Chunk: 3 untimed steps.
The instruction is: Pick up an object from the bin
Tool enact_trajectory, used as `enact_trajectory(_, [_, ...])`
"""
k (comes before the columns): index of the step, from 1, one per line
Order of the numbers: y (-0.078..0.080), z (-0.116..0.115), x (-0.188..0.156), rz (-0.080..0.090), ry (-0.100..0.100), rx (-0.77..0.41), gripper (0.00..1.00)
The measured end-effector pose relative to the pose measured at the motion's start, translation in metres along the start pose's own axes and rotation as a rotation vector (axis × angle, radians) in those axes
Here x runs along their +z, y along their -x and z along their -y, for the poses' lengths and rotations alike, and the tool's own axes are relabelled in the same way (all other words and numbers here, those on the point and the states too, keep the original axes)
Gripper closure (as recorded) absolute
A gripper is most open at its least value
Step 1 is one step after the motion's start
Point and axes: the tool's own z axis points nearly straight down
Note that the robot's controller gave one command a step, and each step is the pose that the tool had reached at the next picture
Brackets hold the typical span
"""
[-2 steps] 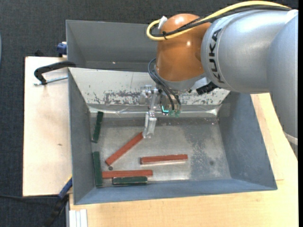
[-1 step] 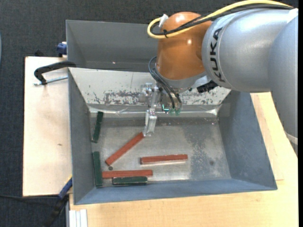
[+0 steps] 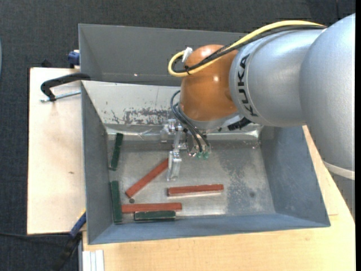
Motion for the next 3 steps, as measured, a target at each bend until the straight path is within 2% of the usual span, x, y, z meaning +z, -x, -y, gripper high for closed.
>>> enact_trajectory(1, [-0.009,-0.023,0.056,-0.008,0.0,-0.226,1.0])
enact_trajectory(2, [-0.009,-0.023,0.056,-0.008,0.0,-0.226,1.0])
enact_trajectory(3, [0.006,-0.02,-0.088,-0.001,0.001,-0.215,1.0])
